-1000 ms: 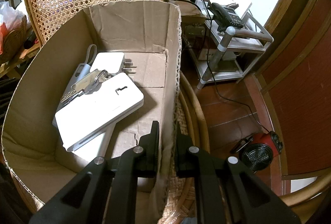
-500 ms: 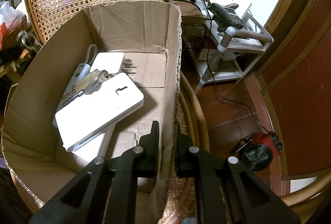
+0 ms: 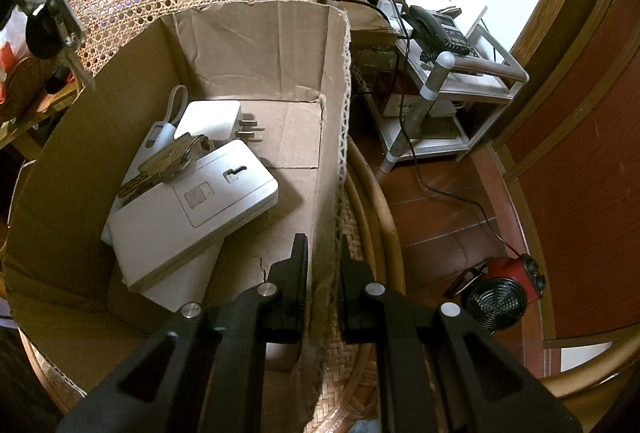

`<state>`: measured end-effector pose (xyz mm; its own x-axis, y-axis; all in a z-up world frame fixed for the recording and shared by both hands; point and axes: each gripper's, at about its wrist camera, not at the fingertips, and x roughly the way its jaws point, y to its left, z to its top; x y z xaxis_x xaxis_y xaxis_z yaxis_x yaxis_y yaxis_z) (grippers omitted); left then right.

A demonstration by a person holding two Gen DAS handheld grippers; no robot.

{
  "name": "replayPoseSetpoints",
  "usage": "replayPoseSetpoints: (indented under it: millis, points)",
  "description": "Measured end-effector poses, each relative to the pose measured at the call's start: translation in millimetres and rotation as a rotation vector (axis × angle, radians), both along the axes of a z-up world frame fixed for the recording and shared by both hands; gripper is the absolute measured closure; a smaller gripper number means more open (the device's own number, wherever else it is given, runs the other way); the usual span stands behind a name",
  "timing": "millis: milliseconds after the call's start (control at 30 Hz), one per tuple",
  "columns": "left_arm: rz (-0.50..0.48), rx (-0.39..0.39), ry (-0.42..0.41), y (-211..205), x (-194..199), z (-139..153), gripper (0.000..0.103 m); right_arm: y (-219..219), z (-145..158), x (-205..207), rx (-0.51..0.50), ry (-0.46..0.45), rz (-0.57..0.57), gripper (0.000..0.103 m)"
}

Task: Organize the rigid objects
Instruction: 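Carry the dark key set into the box and open the left gripper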

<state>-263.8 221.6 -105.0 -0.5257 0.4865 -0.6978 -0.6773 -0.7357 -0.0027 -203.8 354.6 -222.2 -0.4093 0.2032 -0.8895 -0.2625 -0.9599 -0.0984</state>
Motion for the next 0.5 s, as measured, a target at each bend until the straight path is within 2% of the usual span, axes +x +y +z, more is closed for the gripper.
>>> replayPoseSetpoints:
  millis: [267,500]
  points:
    - [-0.074,-0.034,-0.023,29,20,-22,0.078,0,0,0,0.000,0.000,0.001,0.090]
    - [-0.072,-0.062,-0.046,42,21,-40,0.077,0,0,0,-0.002,0.000,0.001,0.090]
